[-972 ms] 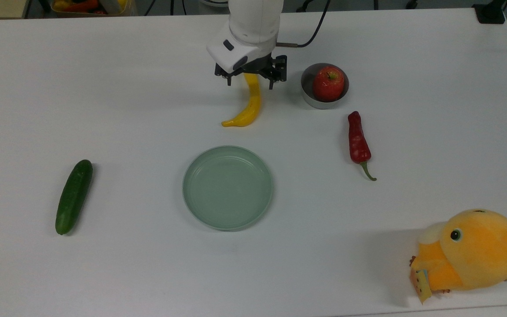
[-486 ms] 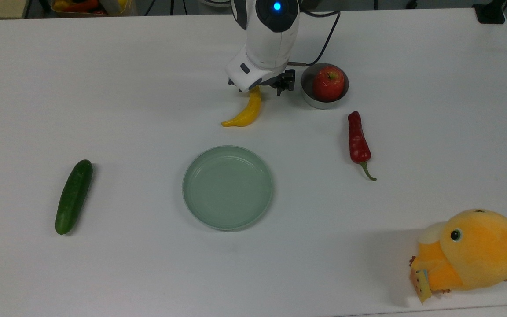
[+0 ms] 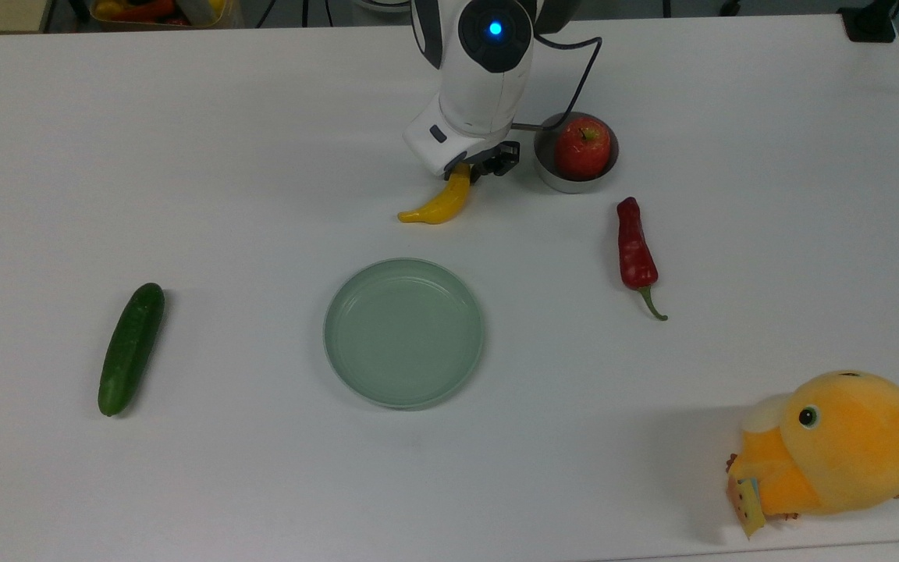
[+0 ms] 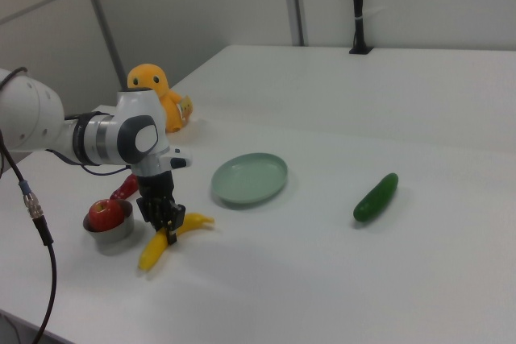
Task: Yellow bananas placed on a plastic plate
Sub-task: 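Close the gripper on the banana's stem end and lift it, then carry the banana over the pale green plate and lower it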
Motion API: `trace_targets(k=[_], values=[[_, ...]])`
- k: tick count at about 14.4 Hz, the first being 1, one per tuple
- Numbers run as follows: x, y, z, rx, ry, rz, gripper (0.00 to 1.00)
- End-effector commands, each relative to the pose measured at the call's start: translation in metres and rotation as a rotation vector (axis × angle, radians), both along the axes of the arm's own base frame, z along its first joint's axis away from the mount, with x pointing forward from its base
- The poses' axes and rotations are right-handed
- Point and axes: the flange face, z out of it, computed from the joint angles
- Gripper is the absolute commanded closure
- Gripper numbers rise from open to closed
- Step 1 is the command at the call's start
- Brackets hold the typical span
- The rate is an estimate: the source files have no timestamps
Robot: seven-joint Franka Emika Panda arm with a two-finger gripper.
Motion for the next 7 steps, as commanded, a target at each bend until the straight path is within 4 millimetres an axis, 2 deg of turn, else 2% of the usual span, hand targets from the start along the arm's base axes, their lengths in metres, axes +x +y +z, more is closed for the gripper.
trace_targets(k=[1, 4, 7], values=[[0.007, 0.000, 0.018, -0.002, -0.062, -0.016, 0.91], [0.031, -0.004, 0.055, 0.027, -0.141, -0.041, 0.91], [0.065, -0.017, 0.091, 0.069, -0.300, -0.138, 0.90]])
